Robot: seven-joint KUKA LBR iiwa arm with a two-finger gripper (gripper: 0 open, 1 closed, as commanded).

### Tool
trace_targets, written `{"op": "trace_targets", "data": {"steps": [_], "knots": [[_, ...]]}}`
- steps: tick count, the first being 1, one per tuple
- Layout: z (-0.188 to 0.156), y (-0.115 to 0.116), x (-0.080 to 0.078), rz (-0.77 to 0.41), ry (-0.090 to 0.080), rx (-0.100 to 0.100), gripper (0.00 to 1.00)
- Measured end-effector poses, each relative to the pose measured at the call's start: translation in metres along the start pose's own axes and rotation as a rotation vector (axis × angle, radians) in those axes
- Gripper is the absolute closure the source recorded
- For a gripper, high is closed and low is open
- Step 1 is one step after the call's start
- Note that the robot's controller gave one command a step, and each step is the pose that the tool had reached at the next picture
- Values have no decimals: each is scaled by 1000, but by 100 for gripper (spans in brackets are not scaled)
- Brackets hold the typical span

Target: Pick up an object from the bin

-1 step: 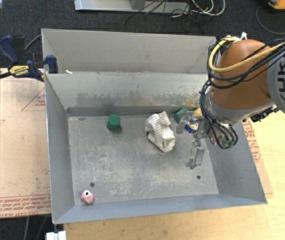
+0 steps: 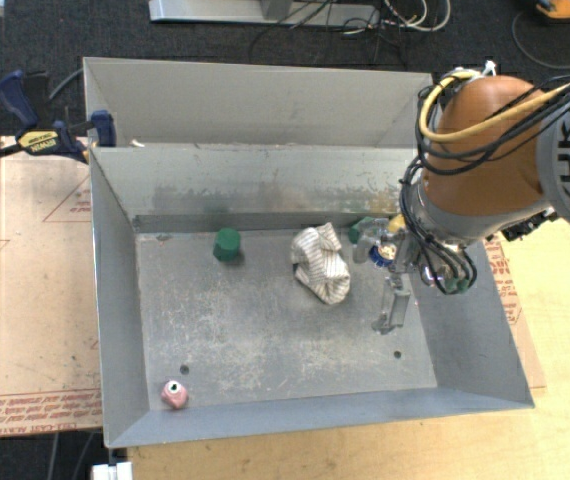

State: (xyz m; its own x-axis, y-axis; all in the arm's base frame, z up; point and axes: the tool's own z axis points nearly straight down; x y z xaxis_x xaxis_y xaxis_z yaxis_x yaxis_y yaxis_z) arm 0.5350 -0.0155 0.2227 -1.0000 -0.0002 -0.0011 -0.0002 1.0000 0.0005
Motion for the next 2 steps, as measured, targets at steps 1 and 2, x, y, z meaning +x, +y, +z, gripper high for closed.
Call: {"op": "trace_targets", "data": {"steps": [1, 2], "knots": [[99, 7, -24, -60, 0, 0, 0], [170, 7, -32, -55, -14, -2, 0]]}}
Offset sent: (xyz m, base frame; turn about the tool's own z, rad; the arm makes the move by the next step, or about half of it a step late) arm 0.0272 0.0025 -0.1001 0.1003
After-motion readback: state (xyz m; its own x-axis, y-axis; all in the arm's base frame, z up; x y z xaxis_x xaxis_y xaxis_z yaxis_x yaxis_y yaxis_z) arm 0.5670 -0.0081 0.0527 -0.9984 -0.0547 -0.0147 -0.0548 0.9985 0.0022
